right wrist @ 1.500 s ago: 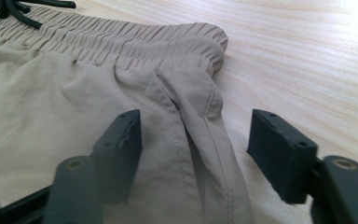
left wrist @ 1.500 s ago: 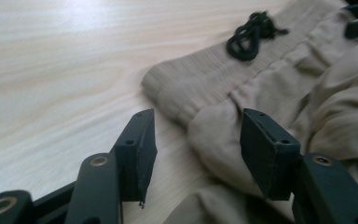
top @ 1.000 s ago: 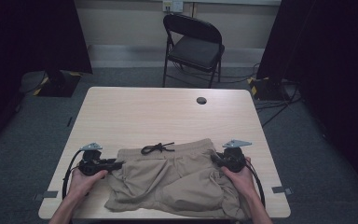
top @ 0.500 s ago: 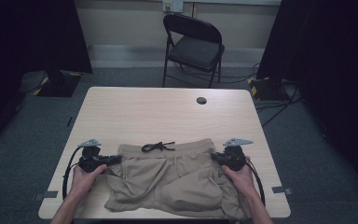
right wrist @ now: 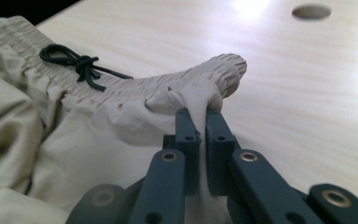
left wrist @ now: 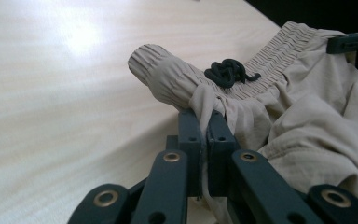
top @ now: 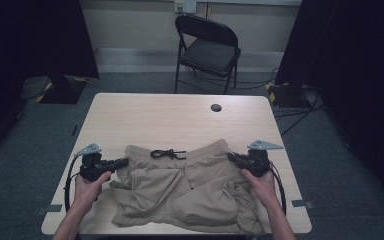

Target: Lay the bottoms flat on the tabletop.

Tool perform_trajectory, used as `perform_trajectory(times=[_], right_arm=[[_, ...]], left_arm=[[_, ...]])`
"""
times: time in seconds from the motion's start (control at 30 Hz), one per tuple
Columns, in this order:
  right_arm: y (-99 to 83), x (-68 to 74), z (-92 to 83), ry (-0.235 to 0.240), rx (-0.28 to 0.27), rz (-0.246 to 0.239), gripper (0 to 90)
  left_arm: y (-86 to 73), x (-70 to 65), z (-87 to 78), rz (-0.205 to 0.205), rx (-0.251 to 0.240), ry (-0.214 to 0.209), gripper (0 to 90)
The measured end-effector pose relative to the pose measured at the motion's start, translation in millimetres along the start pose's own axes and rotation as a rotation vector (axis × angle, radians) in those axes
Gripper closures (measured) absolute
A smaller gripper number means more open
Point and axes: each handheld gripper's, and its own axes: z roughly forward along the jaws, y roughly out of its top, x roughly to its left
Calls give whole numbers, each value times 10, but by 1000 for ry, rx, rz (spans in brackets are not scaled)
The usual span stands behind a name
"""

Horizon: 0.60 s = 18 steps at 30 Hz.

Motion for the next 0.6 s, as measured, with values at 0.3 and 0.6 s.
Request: perform_trajectory(times=[0.3,0.6], right_arm=[[372,27,-205,-8,-110,-27,869],[733,61,-376,-23,-187,-65,870]], left_arm=[[238,-40,-177,19,-86,-10,875],[671,-174,-352,81,-171,-11,876]])
